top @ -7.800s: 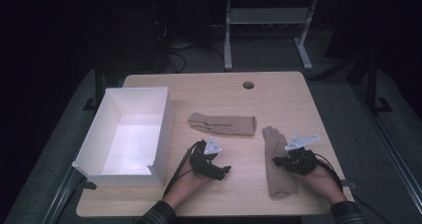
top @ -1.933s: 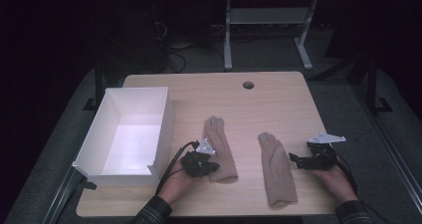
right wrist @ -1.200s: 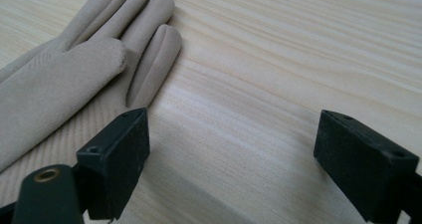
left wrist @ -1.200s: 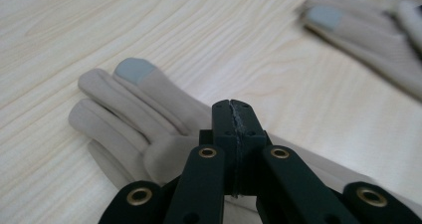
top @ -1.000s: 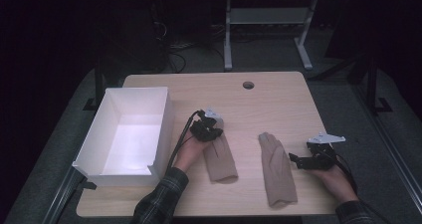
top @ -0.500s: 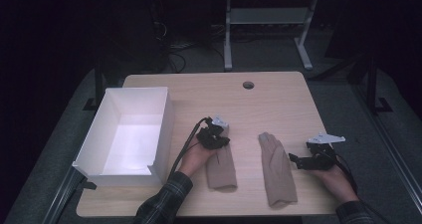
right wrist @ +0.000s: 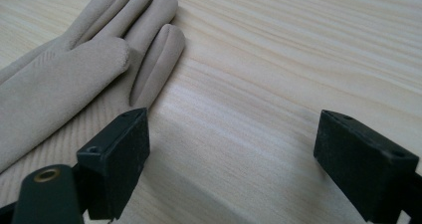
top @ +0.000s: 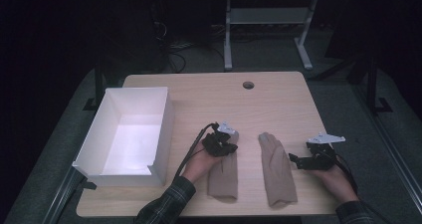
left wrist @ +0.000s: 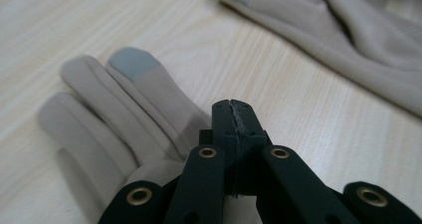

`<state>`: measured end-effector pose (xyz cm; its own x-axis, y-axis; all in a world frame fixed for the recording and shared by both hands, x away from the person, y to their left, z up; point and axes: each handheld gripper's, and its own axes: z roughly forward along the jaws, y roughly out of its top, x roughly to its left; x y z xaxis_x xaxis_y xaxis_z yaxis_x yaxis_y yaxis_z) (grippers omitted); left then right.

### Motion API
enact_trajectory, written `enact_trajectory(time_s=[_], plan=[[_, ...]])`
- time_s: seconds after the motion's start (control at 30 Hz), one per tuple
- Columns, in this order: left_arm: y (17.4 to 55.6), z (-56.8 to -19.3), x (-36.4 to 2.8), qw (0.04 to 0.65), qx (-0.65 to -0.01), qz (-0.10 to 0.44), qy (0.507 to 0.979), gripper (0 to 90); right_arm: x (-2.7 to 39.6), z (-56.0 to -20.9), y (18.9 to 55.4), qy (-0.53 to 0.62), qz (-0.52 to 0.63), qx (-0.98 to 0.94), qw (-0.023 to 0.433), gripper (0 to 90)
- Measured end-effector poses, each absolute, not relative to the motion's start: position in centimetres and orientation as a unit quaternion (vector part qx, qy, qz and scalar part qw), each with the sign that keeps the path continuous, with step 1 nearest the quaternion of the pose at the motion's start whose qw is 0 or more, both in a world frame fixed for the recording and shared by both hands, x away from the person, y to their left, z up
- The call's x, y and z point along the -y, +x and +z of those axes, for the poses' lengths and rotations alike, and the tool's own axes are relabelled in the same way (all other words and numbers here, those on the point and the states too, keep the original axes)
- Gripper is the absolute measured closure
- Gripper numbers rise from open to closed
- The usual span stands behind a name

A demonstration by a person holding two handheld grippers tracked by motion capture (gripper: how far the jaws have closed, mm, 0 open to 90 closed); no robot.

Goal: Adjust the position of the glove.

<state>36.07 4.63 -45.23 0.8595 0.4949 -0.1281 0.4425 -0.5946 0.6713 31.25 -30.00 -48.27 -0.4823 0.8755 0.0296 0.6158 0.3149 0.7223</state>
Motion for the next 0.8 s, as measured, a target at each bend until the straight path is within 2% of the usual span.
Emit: enact_trajectory(time_s=[0.33, 0.47, 0.8], plan=[[34.6, -43.4, -8.0, 0.374, -0.279, 0.06, 0.882, 80.4, 30.0, -48.3, 31.2, 0.471, 0.346, -0.789, 0.187, 14.0], [33.7, -43.0, -10.1, 0.381, -0.299, 0.071, 0.872, 73.6, 30.0, -48.3, 31.2, 0.471, 0.346, -0.789, 0.187, 14.0], [33.0, -44.1, -11.7, 0.377, -0.327, 0.064, 0.864, 60.4, 30.0, -48.3, 31.3, 0.472, 0.347, -0.789, 0.187, 14.0]])
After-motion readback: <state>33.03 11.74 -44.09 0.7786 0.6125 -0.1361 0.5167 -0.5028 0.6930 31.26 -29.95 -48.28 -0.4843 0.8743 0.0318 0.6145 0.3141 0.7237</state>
